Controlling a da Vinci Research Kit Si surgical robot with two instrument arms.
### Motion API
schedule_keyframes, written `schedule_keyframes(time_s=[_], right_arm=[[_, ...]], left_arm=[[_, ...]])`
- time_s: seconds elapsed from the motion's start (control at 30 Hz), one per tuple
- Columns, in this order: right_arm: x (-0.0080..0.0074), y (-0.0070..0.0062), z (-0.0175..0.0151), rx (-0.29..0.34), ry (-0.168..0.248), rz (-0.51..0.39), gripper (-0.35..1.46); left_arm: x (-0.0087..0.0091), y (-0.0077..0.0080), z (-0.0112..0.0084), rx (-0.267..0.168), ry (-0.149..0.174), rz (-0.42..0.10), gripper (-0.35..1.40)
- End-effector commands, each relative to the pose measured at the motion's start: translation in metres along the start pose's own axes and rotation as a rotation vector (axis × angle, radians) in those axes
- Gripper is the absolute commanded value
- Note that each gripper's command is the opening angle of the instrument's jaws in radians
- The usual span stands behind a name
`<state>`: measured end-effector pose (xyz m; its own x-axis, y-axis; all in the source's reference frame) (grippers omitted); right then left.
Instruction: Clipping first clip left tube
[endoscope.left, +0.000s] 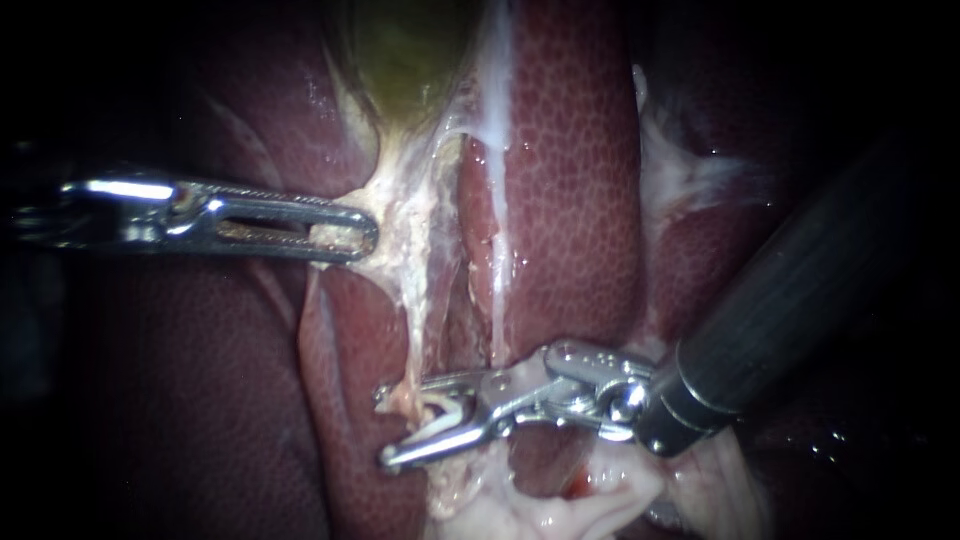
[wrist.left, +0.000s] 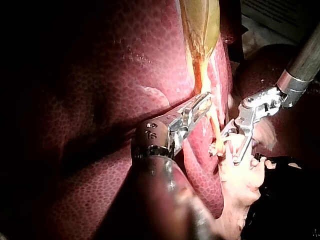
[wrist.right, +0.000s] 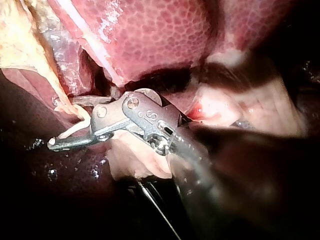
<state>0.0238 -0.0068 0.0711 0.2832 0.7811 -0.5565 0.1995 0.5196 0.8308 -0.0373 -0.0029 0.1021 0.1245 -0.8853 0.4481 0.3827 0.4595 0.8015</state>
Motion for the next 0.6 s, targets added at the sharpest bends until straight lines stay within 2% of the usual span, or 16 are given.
schedule_keyframes(time_s=[0.03, 0.13, 0.17, 0.23, 0.27, 0.6], right_arm=[[0.0000, 0.0000, 0.0000, -0.001, 0.000, 0.000, 0.42], [0.0000, 0.0000, 0.0000, 0.000, 0.000, 0.000, 0.31], [0.0000, -0.0001, -0.0001, -0.001, 0.000, 0.000, 0.17], [-0.0001, -0.0002, -0.0005, 0.010, -0.004, 0.000, -0.25], [-0.0001, -0.0002, -0.0006, 0.013, -0.005, 0.000, -0.35], [-0.0001, -0.0001, -0.0006, -0.002, 0.001, 0.000, -0.35]], left_arm=[[0.0000, 0.0000, 0.0000, 0.000, 0.000, 0.000, -0.35], [0.0000, 0.0000, 0.0000, 0.000, 0.000, 0.000, -0.35], [0.0000, 0.0000, 0.0000, -0.001, 0.000, 0.000, -0.35], [0.0000, 0.0000, 0.0000, 0.000, 0.000, 0.000, -0.35], [0.0000, 0.0000, 0.0000, 0.000, 0.000, 0.000, -0.35], [0.0001, -0.0001, -0.0002, 0.000, 0.000, 0.000, -0.35]])
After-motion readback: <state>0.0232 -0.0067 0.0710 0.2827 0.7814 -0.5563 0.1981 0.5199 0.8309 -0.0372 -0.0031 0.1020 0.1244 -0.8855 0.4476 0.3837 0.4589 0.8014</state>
